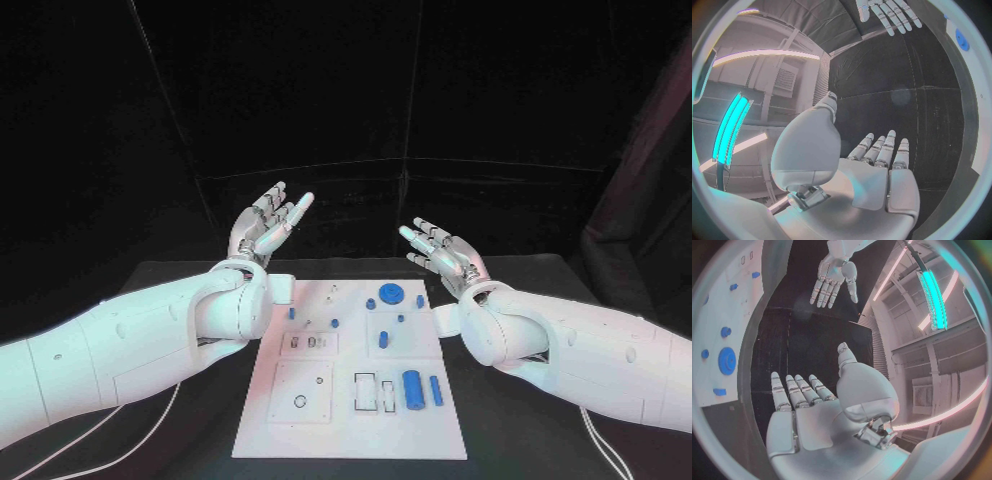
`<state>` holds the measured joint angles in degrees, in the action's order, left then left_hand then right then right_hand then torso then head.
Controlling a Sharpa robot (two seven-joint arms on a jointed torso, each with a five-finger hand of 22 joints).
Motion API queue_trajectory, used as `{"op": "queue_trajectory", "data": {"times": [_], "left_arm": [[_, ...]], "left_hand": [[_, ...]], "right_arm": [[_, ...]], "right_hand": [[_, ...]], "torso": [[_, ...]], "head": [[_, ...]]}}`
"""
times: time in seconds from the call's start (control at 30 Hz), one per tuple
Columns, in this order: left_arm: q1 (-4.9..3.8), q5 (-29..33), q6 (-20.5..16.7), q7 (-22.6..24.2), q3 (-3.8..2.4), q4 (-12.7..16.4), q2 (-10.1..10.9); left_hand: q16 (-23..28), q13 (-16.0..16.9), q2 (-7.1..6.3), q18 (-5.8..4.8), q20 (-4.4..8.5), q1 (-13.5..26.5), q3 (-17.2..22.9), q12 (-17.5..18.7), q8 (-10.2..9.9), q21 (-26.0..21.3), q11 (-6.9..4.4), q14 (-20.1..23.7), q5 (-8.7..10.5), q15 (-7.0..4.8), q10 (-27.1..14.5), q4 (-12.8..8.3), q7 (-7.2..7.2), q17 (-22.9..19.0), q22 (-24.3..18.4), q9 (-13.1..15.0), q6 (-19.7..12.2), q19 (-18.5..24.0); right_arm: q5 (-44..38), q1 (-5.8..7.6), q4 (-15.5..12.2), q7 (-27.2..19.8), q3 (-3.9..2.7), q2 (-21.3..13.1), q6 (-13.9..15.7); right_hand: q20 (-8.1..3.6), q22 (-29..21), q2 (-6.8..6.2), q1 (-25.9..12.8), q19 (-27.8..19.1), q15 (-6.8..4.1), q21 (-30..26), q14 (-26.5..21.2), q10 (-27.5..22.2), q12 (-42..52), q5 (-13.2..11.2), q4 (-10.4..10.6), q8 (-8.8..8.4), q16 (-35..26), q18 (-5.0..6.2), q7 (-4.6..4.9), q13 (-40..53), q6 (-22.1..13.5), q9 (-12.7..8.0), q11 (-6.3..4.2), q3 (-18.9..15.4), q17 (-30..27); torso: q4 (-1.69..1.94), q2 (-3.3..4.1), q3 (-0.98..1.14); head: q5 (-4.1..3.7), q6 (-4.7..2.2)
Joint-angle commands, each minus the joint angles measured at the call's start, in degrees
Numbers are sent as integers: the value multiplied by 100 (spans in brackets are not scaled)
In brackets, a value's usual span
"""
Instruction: Assemble the parts on the task board
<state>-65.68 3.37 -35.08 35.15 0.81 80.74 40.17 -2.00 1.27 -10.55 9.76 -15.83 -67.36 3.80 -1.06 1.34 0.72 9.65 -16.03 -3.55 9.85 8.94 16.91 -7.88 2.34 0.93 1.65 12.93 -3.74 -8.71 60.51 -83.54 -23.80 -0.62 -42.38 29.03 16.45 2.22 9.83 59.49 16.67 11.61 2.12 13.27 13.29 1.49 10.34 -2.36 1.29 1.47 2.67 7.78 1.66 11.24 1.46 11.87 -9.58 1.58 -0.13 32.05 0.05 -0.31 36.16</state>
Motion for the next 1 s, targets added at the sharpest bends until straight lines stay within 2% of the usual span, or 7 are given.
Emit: {"op": "queue_trajectory", "data": {"times": [0.03,0.17,0.27,0.53,0.63,0.77,1.0], "left_arm": [[-13,81,318,323,-1,-5,-7],[-13,81,318,323,-1,-5,-7],[-15,80,666,207,1,-80,193],[-13,74,885,222,3,52,355],[-13,72,1069,171,3,133,443],[-13,-10,1285,81,4,344,622],[-12,-308,1585,-33,4,902,947]], "left_hand": [[-23,6,26,42,-35,-43,17,-24,34,28,57,-46,-27,16,-4,25,-426,7,5,5,31,-4],[-39,12,193,28,-54,-11,81,-31,41,39,123,-117,-1,55,45,16,-494,21,12,11,78,-22],[-70,23,278,8,-69,-47,138,-46,57,61,184,-268,9,94,154,8,-555,46,26,22,185,-69],[-639,185,662,-222,-117,-370,361,-359,314,530,536,-2162,49,360,1747,-92,-860,328,286,157,1449,-1163],[-952,306,860,-80,-93,-430,340,-748,507,1311,422,-3029,39,203,3381,-205,-838,421,654,237,2431,-3005],[-1113,281,985,80,-37,-491,244,-896,688,1509,238,-3820,43,-25,4158,-419,-695,457,665,293,3606,-3801],[-1153,289,1057,92,165,-538,90,-924,702,1544,23,-4577,45,-247,4903,-686,-516,590,579,241,4139,-4465]], "right_arm": [[-633,20,79,315,-15,29,-945],[-715,24,117,360,-20,43,-1075],[-1835,78,460,157,-21,-10,-335],[-2893,242,526,302,-22,-64,-7],[-3240,326,548,379,-22,-90,-51],[-3949,466,552,569,-22,-120,-199],[-5630,722,631,1329,-24,-35,-706]], "right_hand": [[-1,110,122,755,834,218,211,1419,1434,246,183,-449,186,233,292,845,137,1009,113,274,131,128],[24,180,148,1067,1446,114,377,2826,3135,650,246,-769,403,500,499,809,237,2193,212,195,300,197],[27,268,165,1246,2172,-12,613,3463,3500,709,256,-991,483,569,644,708,205,2887,232,80,432,207],[-46,296,-83,1693,2859,-249,890,4323,4126,649,97,-1422,483,611,803,527,190,3941,237,-119,721,217],[-169,312,-128,1729,3210,-375,1026,4750,4398,610,74,-1426,455,655,806,473,187,4166,236,-204,800,215],[-373,320,-196,1749,3674,-584,1190,5365,4832,554,72,-1438,410,721,800,388,187,4446,235,-327,920,238],[-754,418,-360,1672,4495,-911,1566,6362,5459,460,94,-1428,381,944,798,232,198,4828,245,-555,1066,413]], "torso": [[0,2,0],[0,2,0],[-10,100,-37],[36,226,-47],[64,285,-55],[100,392,-77],[154,605,-138]], "head": [[0,0],[0,0],[-30,17],[-59,-25],[-56,-52],[-99,-72],[-176,-118]]}}
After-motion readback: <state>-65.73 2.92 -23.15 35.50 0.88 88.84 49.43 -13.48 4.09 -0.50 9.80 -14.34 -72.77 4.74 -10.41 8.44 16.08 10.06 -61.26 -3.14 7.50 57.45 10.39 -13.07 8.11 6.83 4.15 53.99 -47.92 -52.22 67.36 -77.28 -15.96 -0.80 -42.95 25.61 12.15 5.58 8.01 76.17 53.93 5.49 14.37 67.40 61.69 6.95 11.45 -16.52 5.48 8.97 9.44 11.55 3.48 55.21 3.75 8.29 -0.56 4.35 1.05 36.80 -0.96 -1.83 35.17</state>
